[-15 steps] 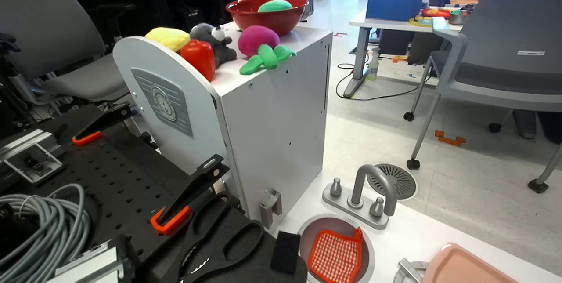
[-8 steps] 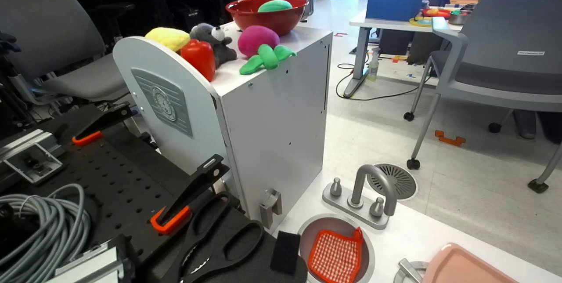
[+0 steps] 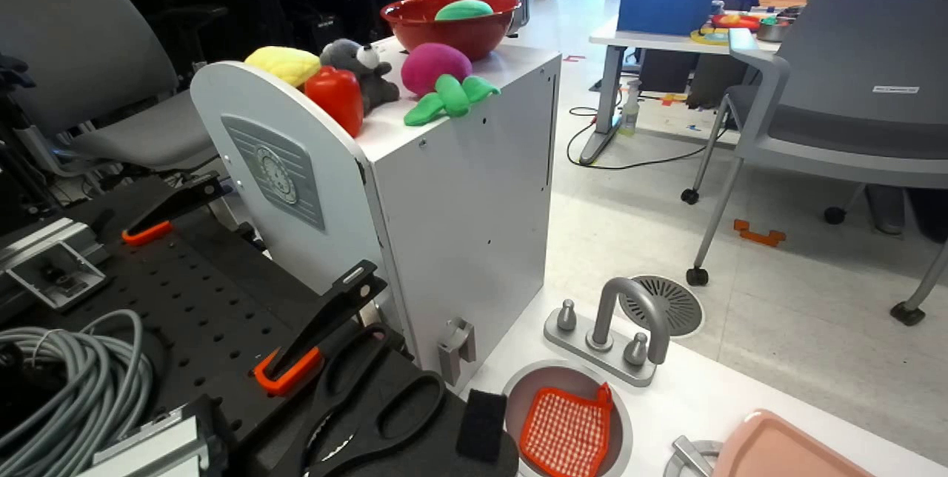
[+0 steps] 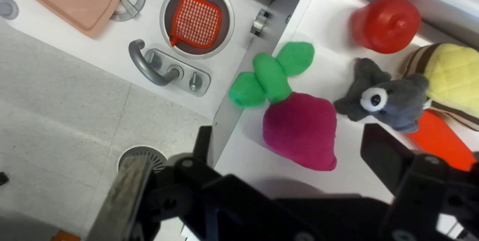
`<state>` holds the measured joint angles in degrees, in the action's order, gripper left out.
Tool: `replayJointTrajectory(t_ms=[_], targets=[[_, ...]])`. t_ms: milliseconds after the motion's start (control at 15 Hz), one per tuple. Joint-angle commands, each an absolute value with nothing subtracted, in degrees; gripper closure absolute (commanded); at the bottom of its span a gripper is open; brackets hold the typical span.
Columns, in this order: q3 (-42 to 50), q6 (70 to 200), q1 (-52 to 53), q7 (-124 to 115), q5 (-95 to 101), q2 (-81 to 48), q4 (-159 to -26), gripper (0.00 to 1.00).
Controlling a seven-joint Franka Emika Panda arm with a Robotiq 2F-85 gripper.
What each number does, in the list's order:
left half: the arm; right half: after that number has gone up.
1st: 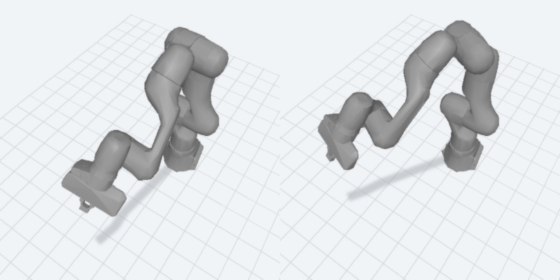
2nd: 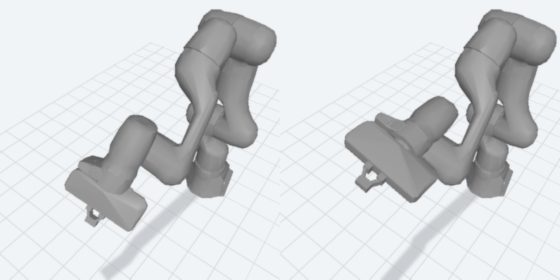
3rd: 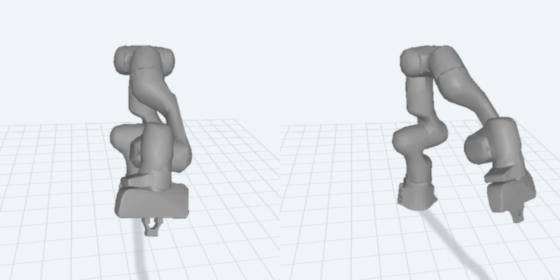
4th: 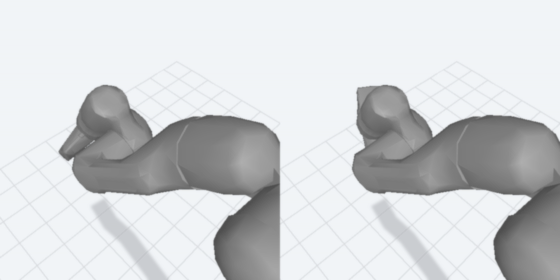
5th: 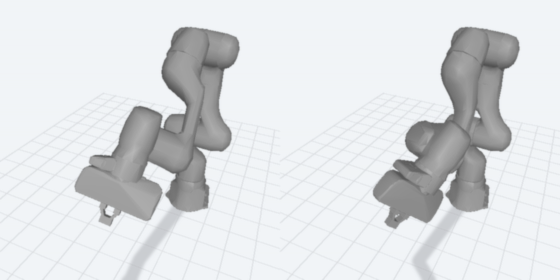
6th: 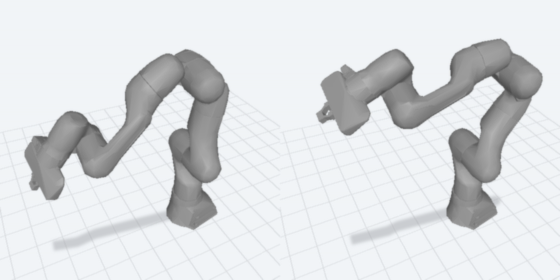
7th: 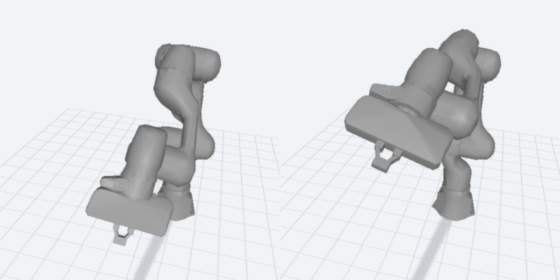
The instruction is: Put the purple object inside the bowl
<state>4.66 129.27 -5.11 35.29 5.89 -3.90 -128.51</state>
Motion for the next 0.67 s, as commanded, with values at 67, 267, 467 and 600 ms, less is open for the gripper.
replayJointTrajectory(t_ms=[67, 267, 467, 600], targets=[[3.12, 122.86, -3.95, 31.37, 7.81, -7.05, -124.63, 0.00], [2.50, 120.27, -3.57, 30.73, 8.19, -8.47, -122.91, 0.00], [2.36, 119.41, -3.77, 30.50, 8.81, -8.59, -122.11, 0.00], [2.42, 119.26, -3.80, 30.62, 9.81, -8.63, -121.86, 0.00]])
